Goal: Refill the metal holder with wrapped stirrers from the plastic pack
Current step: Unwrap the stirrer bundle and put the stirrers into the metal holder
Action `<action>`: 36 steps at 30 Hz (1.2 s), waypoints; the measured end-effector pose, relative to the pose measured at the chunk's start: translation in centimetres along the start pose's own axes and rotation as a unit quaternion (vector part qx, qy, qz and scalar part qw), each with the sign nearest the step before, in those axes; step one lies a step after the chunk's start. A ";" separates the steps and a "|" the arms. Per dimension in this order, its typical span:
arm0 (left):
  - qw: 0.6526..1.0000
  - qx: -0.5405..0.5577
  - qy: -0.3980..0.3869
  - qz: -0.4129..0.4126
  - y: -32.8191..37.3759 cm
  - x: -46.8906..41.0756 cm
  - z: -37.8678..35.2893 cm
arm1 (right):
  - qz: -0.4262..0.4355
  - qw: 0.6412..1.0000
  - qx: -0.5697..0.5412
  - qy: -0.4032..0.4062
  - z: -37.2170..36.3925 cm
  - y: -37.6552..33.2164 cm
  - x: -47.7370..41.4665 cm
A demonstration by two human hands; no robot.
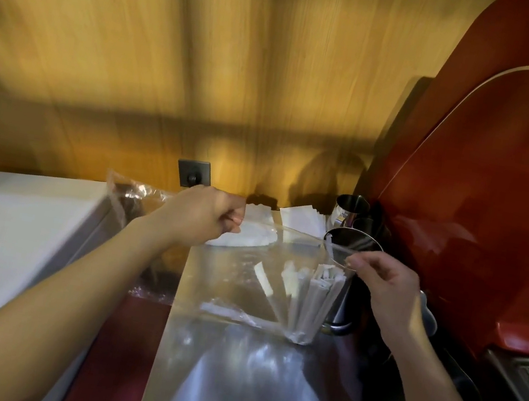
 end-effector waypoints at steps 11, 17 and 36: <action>0.997 0.033 -0.020 0.062 -2.3 1.8 -0.1 | 0.056 0.996 0.059 -0.022 -2.3 -3.5 -2.3; 0.997 0.045 -0.017 0.068 -2.3 2.1 -0.1 | 0.031 0.998 0.053 -0.003 -1.9 -3.1 -2.6; 0.996 -0.055 0.005 -0.069 4.8 -1.4 -3.4 | -0.020 1.000 0.014 0.019 -0.9 0.2 -0.9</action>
Point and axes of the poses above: each hand's wrist, its own x-axis away from the middle knuckle, its own z-axis out of the back of the hand, y = z × x, the point moved 6 cm from there along -x, towards the middle knuckle, and after that the axes turned 1 degree about y, right-handed, at the moved point
